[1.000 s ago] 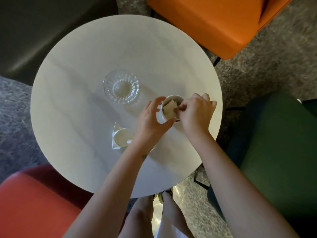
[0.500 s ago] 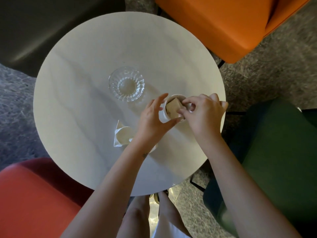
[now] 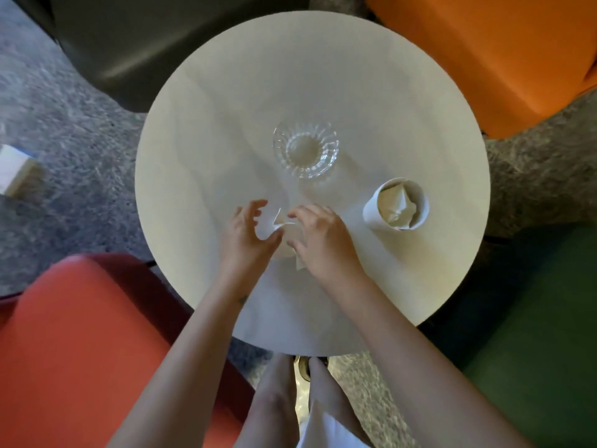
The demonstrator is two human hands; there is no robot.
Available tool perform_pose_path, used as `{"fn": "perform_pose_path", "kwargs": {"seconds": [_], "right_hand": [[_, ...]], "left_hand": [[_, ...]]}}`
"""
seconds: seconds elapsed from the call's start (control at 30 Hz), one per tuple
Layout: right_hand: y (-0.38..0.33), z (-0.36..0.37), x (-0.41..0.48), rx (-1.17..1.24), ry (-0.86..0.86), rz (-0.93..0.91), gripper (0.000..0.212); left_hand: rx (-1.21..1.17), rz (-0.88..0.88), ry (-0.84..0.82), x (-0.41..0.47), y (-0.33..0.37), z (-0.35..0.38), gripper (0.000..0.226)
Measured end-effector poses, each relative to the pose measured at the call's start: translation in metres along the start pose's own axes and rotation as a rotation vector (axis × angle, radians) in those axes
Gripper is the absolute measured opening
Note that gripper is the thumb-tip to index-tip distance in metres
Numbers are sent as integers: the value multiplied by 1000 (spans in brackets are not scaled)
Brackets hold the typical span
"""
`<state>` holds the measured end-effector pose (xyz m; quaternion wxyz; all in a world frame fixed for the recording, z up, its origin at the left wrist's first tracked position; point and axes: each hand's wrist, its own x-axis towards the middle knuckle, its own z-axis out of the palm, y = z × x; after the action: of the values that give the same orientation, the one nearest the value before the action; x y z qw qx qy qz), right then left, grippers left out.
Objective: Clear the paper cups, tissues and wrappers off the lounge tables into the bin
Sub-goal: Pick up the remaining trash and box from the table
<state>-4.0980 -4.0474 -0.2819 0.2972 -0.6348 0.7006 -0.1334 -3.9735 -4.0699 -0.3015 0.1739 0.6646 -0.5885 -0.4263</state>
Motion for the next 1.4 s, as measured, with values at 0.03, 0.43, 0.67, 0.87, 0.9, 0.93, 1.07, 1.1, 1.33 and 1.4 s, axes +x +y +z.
{"fn": "perform_pose_path", "kwargs": {"seconds": [0.03, 0.43, 0.67, 0.87, 0.9, 0.93, 1.07, 1.1, 1.33, 1.4], "right_hand": [[5, 8, 0, -104, -44, 7, 36], [18, 28, -5, -212, 35, 28, 20], [-2, -28, -2, 372, 244, 114, 19], [39, -102, -12, 340, 530, 221, 9], [48, -107, -16, 310, 541, 257, 9], [57, -109, -20, 291, 546, 291, 9], [78, -97, -31, 286, 520, 361, 8], [80, -92, -32, 290, 515, 370, 8], [82, -79, -23, 110, 519, 373, 17], [82, -80, -21, 98, 513, 392, 20]], "left_hand": [[25, -19, -8, -1, -5, 2, 50], [-63, -142, -14, -3, -11, 17, 29], [-188, -246, -42, 9, -3, -7, 12], [-327, -175, -55, 15, 39, -13, 12], [-363, -161, -68, 15, 49, -10, 12], [-396, -145, -86, 14, 58, -7, 12], [-485, -101, -141, 10, 89, 14, 15], [-495, -90, -158, 7, 94, 20, 18], [-359, 16, -228, 0, 113, 48, 11], [-301, 29, -216, 0, 115, 54, 15]]}}
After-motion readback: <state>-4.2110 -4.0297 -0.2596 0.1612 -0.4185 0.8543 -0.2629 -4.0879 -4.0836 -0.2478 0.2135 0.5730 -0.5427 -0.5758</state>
